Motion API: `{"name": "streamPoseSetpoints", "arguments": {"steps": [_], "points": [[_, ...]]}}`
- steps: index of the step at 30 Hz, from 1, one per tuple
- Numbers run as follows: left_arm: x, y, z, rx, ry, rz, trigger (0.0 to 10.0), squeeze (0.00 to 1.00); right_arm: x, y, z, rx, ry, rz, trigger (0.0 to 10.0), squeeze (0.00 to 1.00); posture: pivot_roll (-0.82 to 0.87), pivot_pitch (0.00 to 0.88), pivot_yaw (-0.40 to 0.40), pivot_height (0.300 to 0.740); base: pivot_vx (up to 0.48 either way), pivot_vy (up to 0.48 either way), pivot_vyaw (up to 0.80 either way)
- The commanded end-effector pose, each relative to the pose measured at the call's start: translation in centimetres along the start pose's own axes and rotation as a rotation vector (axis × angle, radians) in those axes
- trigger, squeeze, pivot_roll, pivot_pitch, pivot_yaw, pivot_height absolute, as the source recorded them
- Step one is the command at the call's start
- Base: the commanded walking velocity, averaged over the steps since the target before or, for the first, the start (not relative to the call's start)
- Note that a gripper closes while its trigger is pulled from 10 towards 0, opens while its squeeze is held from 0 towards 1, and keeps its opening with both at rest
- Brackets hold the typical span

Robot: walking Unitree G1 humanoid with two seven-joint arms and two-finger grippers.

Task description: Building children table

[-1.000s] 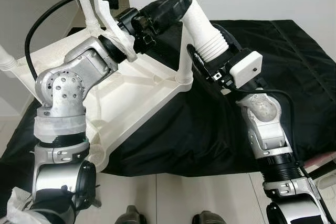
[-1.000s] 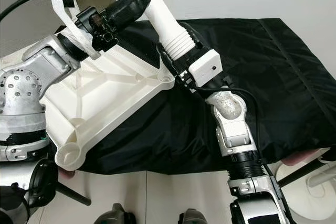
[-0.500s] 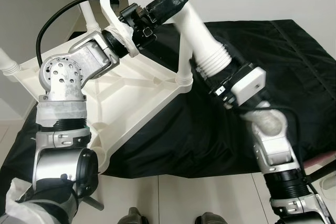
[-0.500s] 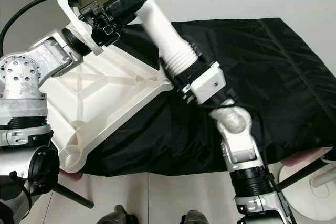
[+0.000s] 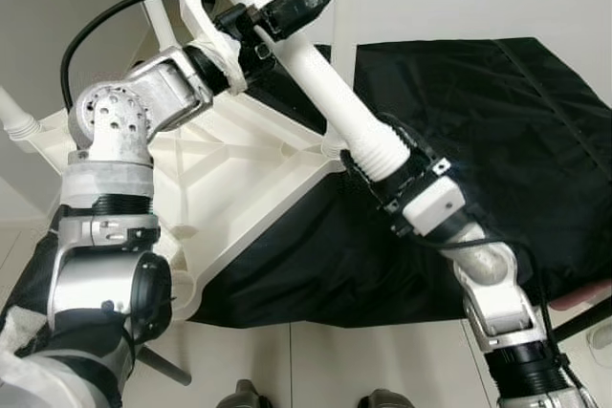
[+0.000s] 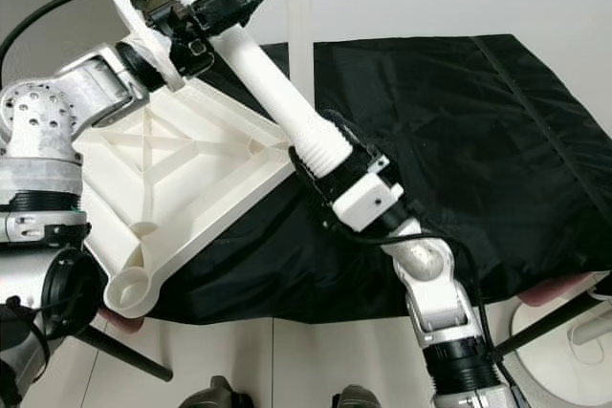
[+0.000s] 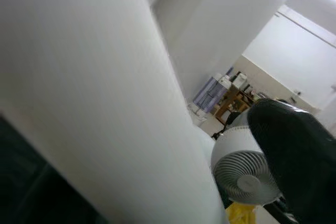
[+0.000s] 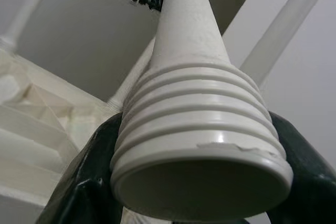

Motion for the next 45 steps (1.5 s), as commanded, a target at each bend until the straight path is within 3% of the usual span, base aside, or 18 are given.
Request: {"name": "streamPoseSetpoints", "arguments": {"steps": [1,3,4,16,17,18,20,21,23,29,30,33,36,40,45], "points": [[-0.3,1.6,0.0,0.001,0.011,0.048,2.8,0.0,-0.6,-0.7,-0.4,-0.023,-0.003,-0.035,10.0,0.0,-0.11,0.0,0.136,0.74,0.0,0.0,0.0],[-0.3,1.6,0.0,0.001,0.011,0.048,2.8,0.0,-0.6,-0.7,-0.4,-0.023,-0.003,-0.035,10.0,0.0,-0.11,0.0,0.136,0.74,0.0,0.0,0.0],[-0.3,1.6,-0.1,-0.024,0.008,0.053,0.0,0.0,-0.7,-0.9,-0.6,-0.03,-0.007,-0.044,10.0,0.0,-0.11,0.0,0.139,0.74,0.0,0.0,0.0],[-0.1,2.0,-0.1,-0.08,-0.022,0.083,0.0,0.0,-0.8,-1.0,-0.5,-0.049,-0.051,-0.035,10.0,0.0,-0.1,0.0,0.131,0.74,0.0,0.0,0.0],[-0.1,2.2,-0.1,-0.084,-0.02,0.086,0.0,0.0,-0.9,-0.9,-0.4,-0.05,-0.071,-0.031,10.0,0.55,-0.1,0.0,0.129,0.74,0.0,0.0,0.0],[-0.1,2.3,-0.1,-0.078,-0.018,0.09,0.0,0.0,-1.1,-1.0,-0.5,-0.031,-0.08,-0.034,10.0,1.0,-0.1,0.0,0.127,0.74,0.0,0.0,0.0],[-0.1,2.4,-0.2,-0.074,-0.016,0.092,0.0,0.0,-1.1,-1.0,-0.6,-0.02,-0.086,-0.035,10.0,1.0,-0.1,0.0,0.127,0.74,0.0,0.0,0.0],[-0.2,2.4,-0.4,-0.061,0.002,0.088,10.0,0.0,-1.2,-1.1,-0.6,-0.008,-0.099,-0.043,10.0,1.0,-0.1,0.0,0.124,0.74,0.0,0.0,0.0],[-0.2,2.4,-0.4,-0.061,0.002,0.088,10.0,0.0,-1.2,-1.1,-0.6,-0.008,-0.099,-0.043,10.0,1.0,-0.1,0.0,0.124,0.74,0.0,0.0,0.0],[-0.5,3.2,-0.5,0.024,0.039,0.103,10.0,0.0,-1.4,-2.3,-0.1,0.154,-0.152,-0.134,10.0,1.0,-0.1,0.0,0.119,0.74,0.0,0.0,0.0],[-0.6,3.4,-0.4,0.051,0.044,0.108,10.0,0.0,-1.2,-2.5,-0.1,0.213,-0.154,-0.156,10.0,0.0,-0.1,0.0,0.119,0.74,0.0,0.0,0.0],[-0.7,3.4,-0.5,0.086,0.057,0.108,10.0,0.0,-1.0,-2.5,-0.1,0.263,-0.157,-0.168,10.0,0.0,-0.1,0.0,0.118,0.74,0.0,0.0,0.0],[-0.7,2.9,-0.6,0.189,0.106,0.104,10.0,0.0,-0.5,-3.0,-0.2,0.315,-0.139,-0.208,10.0,0.0,-0.1,0.0,0.103,0.74,0.0,0.0,0.0],[-0.6,2.6,-0.2,0.259,0.128,0.112,10.0,0.0,0.0,-3.7,-0.7,0.306,-0.11,-0.258,10.0,0.0,-0.09,0.0,0.089,0.74,0.0,0.0,0.0],[-0.7,2.9,-0.3,0.283,0.151,0.136,10.0,0.0,0.0,-4.3,-1.4,0.293,-0.083,-0.295,10.0,0.0,-0.09,0.0,0.08,0.74,0.0,0.0,0.0]]}}
Point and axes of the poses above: a point about 5 cm out from each wrist's last joint towards the gripper, its own x axis pointing out of the wrist towards the gripper, its own y axis along the axis of the wrist's last joint, z = x × y, the point moved 5 cm from there along x, pointing out of the wrist towards the gripper, and after that the axes turned 5 degrees about -x, right-handed, at the moved point
